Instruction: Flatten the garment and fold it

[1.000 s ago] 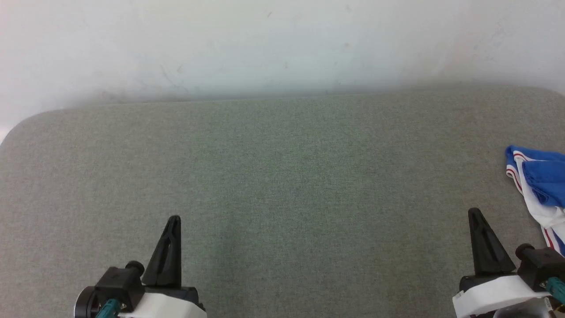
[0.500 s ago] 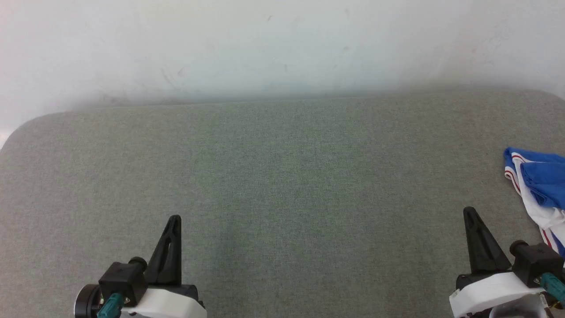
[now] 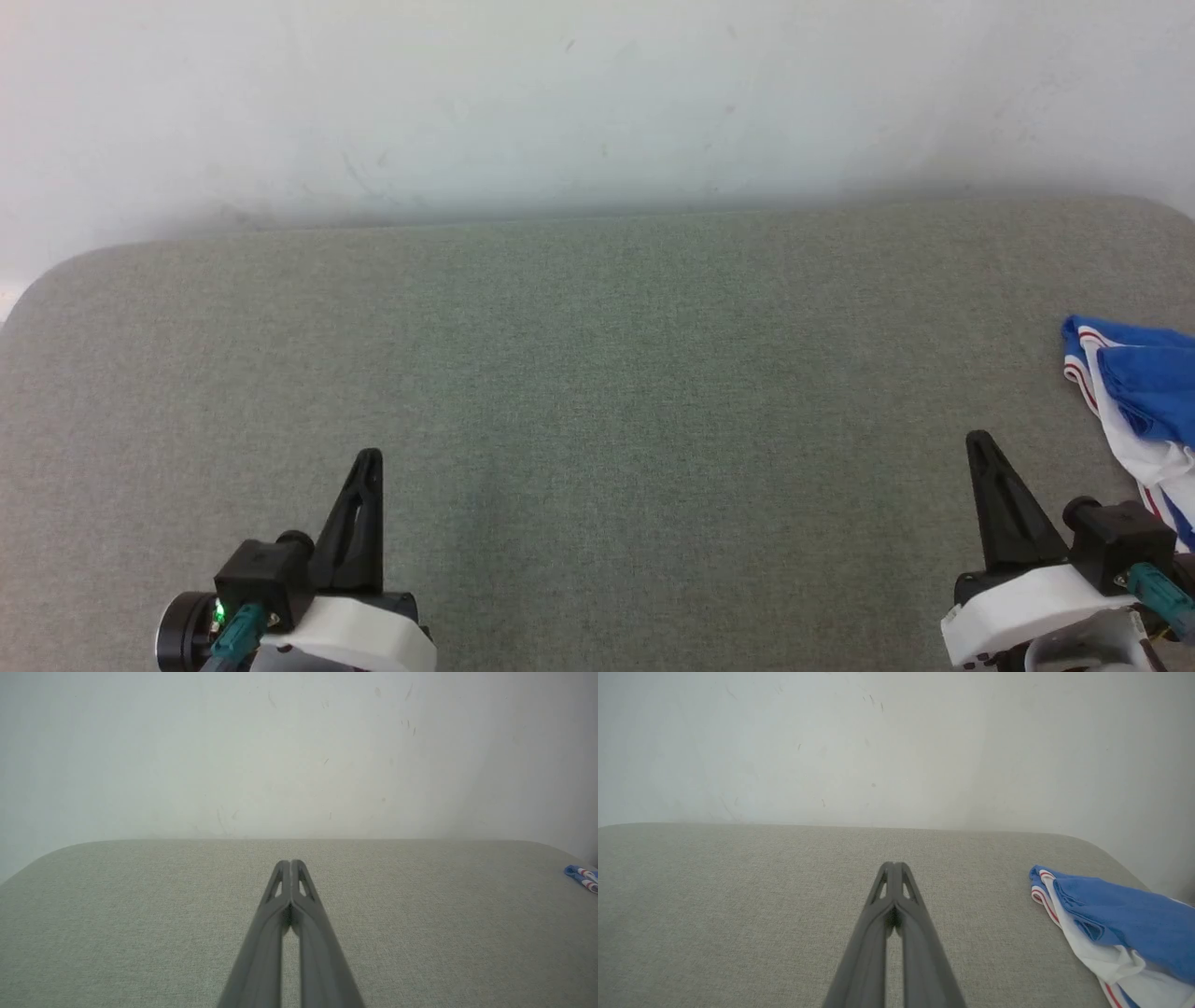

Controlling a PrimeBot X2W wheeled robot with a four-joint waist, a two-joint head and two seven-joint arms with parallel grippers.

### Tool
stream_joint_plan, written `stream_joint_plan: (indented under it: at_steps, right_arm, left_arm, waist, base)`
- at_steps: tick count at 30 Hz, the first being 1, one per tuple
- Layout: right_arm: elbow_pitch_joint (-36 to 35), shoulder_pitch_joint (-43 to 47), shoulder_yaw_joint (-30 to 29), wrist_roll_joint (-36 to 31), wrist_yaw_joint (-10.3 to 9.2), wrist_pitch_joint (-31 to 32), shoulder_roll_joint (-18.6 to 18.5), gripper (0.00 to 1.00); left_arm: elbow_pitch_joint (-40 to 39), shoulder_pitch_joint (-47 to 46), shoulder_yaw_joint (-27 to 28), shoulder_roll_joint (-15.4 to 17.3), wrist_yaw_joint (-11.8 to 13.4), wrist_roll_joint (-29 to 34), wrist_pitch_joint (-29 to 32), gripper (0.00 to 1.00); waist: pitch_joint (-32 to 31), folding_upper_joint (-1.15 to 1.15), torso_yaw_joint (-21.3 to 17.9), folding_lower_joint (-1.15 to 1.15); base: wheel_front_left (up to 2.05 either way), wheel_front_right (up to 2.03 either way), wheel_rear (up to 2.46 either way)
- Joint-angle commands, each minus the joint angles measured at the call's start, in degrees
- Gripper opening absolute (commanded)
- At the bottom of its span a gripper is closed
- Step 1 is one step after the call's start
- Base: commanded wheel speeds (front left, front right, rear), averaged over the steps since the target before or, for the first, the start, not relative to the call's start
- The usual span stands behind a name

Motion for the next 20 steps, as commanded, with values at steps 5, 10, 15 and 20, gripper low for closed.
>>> stream_joint_plan:
  at_steps: [5,10,15,20]
  right_arm:
    - [-0.46,-1.06,0.43,-0.82,-0.06,0.76,0.11,0.00]
    - [-0.57,-1.24,0.66,-1.03,-0.07,1.23,0.12,0.00]
    - [-0.69,-1.47,0.95,-1.30,-0.07,1.81,0.12,0.00]
    - [-0.82,-1.71,1.23,-1.57,-0.08,2.40,0.13,0.00]
  left_arm:
    - [0.47,-1.32,0.31,-0.12,0.52,0.98,0.81,0.00]
    - [0.63,-1.59,0.37,-0.13,0.63,1.32,1.28,0.00]
    - [0.83,-1.92,0.43,-0.14,0.77,1.74,1.86,0.00]
    - [1.03,-2.25,0.50,-0.15,0.91,2.16,2.44,0.00]
  waist:
    - [-0.25,-0.01,-0.02,0.00]
    - [-0.42,-0.01,-0.03,0.00]
    - [-0.63,-0.01,-0.04,0.00]
    - [-0.85,-0.01,-0.06,0.00]
  base:
    - [0.00,0.00,0.00]
    - [0.00,0.00,0.00]
    - [0.00,0.00,0.00]
    - [0.00,0.00,0.00]
